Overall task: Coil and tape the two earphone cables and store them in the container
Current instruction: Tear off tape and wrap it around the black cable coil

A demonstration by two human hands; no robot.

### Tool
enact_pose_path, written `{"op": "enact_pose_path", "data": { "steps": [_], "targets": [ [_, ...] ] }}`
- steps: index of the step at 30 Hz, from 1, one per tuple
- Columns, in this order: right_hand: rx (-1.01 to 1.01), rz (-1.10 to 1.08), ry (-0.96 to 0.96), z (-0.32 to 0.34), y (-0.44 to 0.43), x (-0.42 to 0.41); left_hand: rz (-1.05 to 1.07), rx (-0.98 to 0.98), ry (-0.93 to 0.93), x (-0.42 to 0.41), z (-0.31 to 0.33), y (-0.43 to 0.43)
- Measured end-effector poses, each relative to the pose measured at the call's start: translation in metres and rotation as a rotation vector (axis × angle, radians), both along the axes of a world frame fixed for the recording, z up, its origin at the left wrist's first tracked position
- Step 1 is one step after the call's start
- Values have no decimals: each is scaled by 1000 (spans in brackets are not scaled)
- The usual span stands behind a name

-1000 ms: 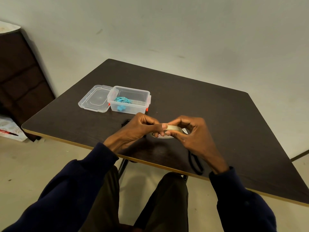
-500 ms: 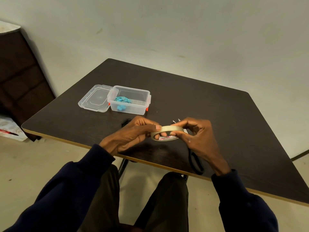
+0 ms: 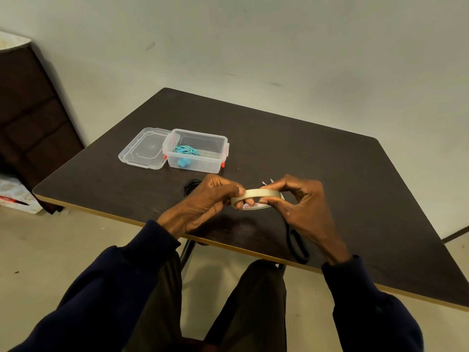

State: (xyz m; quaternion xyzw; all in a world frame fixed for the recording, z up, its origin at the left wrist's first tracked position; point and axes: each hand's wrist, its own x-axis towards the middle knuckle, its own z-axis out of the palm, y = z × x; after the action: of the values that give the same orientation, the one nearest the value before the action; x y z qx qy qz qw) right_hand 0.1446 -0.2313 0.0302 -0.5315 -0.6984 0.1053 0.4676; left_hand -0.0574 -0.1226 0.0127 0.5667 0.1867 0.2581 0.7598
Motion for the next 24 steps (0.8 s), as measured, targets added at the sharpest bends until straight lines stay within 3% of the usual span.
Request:
{"op": "enact_pose_path", "data": {
  "steps": [10,21,24],
  "targets": [
    [-16,8,44,-1,-1,1,15,-103,17,-8,1,-1],
    [-25,9,-9,0,1,0,89,143,153,-5,5,-1],
    [-29,10,-31,2,1,-1,108,111,185,-4,7,-1]
  ]
}}
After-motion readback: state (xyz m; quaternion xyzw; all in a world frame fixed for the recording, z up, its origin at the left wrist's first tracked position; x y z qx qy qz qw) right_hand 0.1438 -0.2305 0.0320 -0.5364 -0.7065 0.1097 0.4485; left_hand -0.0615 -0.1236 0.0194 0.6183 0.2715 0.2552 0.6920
